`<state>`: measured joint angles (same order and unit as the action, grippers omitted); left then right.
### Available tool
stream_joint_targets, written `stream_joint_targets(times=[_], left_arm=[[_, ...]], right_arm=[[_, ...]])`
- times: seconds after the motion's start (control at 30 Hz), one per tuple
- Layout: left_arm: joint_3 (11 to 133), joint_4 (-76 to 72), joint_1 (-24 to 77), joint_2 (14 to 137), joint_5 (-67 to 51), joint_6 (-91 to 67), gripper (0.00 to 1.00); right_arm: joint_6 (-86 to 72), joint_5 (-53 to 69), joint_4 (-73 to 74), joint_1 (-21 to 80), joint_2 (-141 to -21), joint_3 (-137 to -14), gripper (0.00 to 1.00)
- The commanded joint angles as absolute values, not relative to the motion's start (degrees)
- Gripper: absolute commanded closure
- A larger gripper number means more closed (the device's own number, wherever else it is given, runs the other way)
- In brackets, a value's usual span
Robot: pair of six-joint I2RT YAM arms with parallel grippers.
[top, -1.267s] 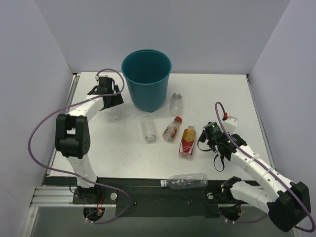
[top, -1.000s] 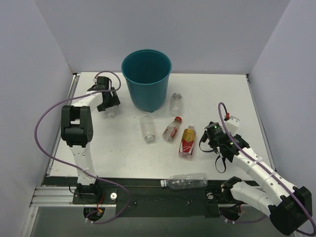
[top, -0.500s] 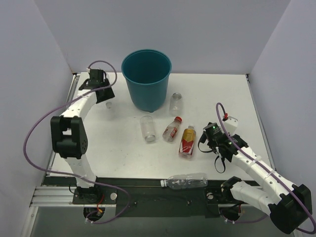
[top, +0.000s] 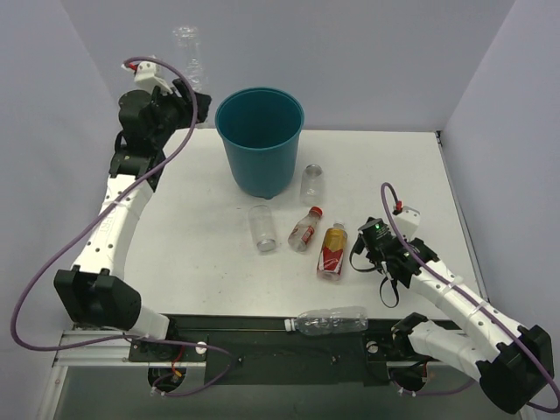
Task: Put the plastic bottles in the bin
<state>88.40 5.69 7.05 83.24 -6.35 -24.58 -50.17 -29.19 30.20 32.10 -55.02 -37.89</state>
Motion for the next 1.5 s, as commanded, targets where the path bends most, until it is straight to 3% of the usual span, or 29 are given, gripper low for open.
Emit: stream_joint_targets(times=[0.0, 0.3, 0.33, 0.37, 0.4, 0.43, 0.7, 0.9, 1.13, 1.37, 1.43, 1.47], left_arm=[[94.29, 3.22, 10.63, 91.38, -14.14, -24.00, 1.00], [105.02, 6.23, 13.62, 103.35, -13.01, -23.82, 0.97], [105.55, 7.11, 13.88, 103.88, -12.92, -23.47, 0.84], [106.69, 8.86, 13.97, 104.50, -12.48, -23.38, 0.45], [107.22, 9.75, 14.15, 104.59, -12.39, -22.94, 0.26], [107.49, 10.89, 14.32, 104.33, -12.22, -22.59, 0.13], [100.74, 16.27, 19.15, 89.87, -6.42, -18.10, 0.11], [80.62, 16.95, 20.30, 71.75, -2.74, -23.88, 0.10], [55.05, 20.58, 20.65, 56.62, -0.53, -32.33, 0.09], [43.95, 16.08, 20.92, 57.12, -2.20, -39.28, 0.11], [43.59, 15.82, 21.01, 58.70, -2.20, -39.64, 0.11], [43.77, 15.82, 21.01, 59.76, -2.55, -39.55, 0.11]], right_arm=[[-51.85, -32.17, 31.99, 33.13, -54.06, -39.11, 0.06], [-53.17, -35.33, 36.73, 33.22, -48.17, -38.32, 0.06], [-53.35, -35.42, 36.83, 33.22, -47.21, -38.15, 0.06], [-53.52, -35.51, 37.09, 33.31, -46.94, -37.80, 0.06], [-53.70, -35.59, 37.18, 33.22, -46.32, -37.62, 0.06], [-53.79, -35.60, 37.26, 33.22, -45.97, -37.36, 0.06], [-52.74, -30.51, 33.06, 33.40, -47.90, -38.23, 0.06], [-50.89, -15.05, 19.79, 34.10, -53.51, -35.77, 0.06], [-48.52, -12.83, 14.33, 36.30, -65.11, -37.09, 0.05], [-48.95, -11.69, 9.49, 37.09, -74.88, -36.82, 0.06], [-49.48, -11.60, 9.14, 37.00, -75.85, -37.18, 0.09], [-49.74, -11.43, 9.14, 37.09, -75.94, -37.35, 0.16]])
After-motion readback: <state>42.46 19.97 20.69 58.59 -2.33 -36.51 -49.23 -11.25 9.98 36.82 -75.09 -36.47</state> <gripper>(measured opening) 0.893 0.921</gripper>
